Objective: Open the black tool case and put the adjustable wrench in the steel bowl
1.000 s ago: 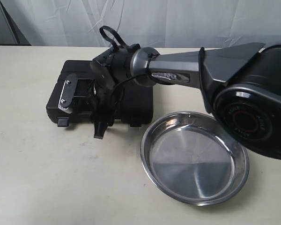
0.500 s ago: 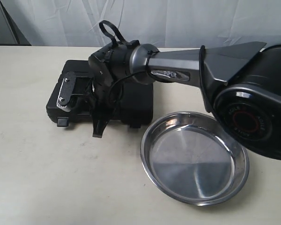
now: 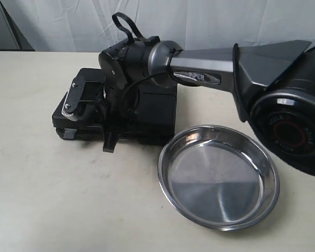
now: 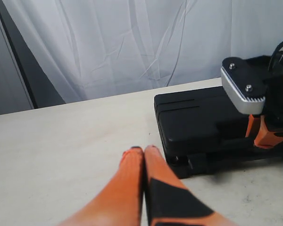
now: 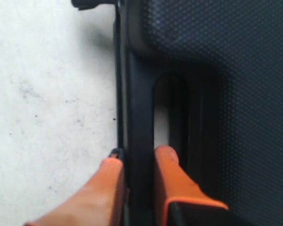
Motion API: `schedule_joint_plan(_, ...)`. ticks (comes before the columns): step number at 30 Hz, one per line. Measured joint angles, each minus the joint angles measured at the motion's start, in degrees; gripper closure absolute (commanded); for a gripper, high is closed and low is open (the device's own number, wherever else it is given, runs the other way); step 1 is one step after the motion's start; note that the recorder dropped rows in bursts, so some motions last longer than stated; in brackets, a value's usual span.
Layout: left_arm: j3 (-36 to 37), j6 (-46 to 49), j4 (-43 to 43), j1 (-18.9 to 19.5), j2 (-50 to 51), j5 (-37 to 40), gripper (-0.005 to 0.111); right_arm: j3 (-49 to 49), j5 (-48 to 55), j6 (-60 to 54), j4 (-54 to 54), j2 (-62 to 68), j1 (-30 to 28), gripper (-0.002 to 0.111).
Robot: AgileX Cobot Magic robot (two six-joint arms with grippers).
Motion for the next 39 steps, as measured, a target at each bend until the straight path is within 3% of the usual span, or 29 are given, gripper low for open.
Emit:
schedule_joint_plan(20, 0.0, 0.0, 0.0, 0.0, 0.0, 0.0, 0.106, 0.0, -1.5, 0.7, -1.6, -9.8, -0.1, 0.109)
schedule_joint_plan(27, 0.0, 0.0, 0.0, 0.0, 0.0, 0.0, 0.106, 0.0, -4.4, 4.3, -11.9, -12.3, -0.1, 0.109)
schedule_joint_plan(32, 0.0, 0.0, 0.0, 0.0, 0.0, 0.0, 0.106, -0.1, -9.2, 14.7, -26.1, -12.8, -0.4, 0.109)
schedule_joint_plan(39, 0.0, 0.0, 0.0, 0.0, 0.0, 0.0, 0.106, -0.1, -12.2, 22.9, -34.8, -12.2, -3.5, 0.109)
